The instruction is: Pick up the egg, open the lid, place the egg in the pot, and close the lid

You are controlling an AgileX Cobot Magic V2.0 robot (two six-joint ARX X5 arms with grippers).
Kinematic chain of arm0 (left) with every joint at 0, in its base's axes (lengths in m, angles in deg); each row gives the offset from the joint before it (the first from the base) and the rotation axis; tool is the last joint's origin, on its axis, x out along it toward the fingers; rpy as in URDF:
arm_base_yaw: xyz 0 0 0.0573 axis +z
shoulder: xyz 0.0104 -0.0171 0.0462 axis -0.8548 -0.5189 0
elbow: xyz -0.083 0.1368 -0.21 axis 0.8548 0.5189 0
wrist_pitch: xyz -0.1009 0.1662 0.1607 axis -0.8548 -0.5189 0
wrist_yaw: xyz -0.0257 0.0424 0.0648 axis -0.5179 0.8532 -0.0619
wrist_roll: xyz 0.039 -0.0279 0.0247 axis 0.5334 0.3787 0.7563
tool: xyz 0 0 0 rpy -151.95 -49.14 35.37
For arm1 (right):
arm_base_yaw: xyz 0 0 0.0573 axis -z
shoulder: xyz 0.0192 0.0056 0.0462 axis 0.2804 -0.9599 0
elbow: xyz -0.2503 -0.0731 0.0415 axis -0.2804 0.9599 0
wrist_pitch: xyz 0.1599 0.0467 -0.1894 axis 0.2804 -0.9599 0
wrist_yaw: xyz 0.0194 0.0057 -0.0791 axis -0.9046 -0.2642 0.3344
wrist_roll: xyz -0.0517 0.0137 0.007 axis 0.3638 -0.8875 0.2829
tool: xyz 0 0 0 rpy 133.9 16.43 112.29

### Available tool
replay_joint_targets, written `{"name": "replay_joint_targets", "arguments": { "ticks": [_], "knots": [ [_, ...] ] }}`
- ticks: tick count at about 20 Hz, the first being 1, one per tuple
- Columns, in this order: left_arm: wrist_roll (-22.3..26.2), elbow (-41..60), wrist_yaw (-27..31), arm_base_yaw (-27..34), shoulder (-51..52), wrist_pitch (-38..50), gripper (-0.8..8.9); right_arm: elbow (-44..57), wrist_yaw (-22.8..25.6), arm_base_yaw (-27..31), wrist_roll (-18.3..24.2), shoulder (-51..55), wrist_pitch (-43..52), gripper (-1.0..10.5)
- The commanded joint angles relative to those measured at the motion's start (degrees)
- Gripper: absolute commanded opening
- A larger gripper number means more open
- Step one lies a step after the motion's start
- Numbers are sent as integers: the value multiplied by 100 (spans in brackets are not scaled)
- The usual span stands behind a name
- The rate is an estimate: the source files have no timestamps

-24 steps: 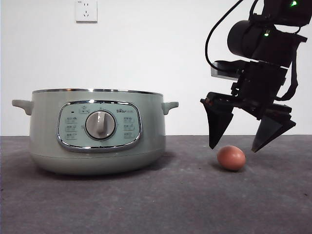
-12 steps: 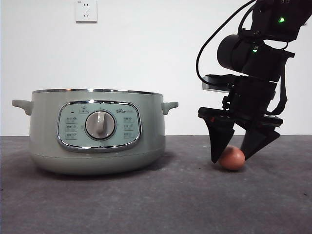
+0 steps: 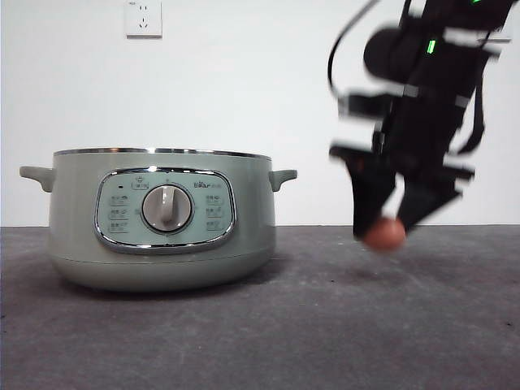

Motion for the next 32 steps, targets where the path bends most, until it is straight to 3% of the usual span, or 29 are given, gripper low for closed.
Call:
{"name": "replay_joint_targets", "arguments": {
  "ticks": [1,4,8,13,20,26,32],
  "knots": [
    [39,-55,-26,20,50,96,-8,-48,-24,-74,-94,616,44,-12],
    [50,-55,-28,20,50,96,-8,-380,-24,-319,-92,1071,61,-13],
    [52,-55,-76,20,50,96,-8,-1526,-24,-931,-79,896,33,-13],
    [50,-55,-76,20,50,96,-8,-3344,-24,-1506,61,-345,-278,-13],
    [52,-55,-348,20,50,94,-8,-5661,-15,-1878,328,-2557,-1110,-13],
    [98,-55,-348,20,50,94,-8,-6063,0,-1947,461,-3574,-1263,-13],
    [118,-55,-348,20,50,94,-8,-6059,120,-1974,638,-3928,-1539,-13]
  ]
}}
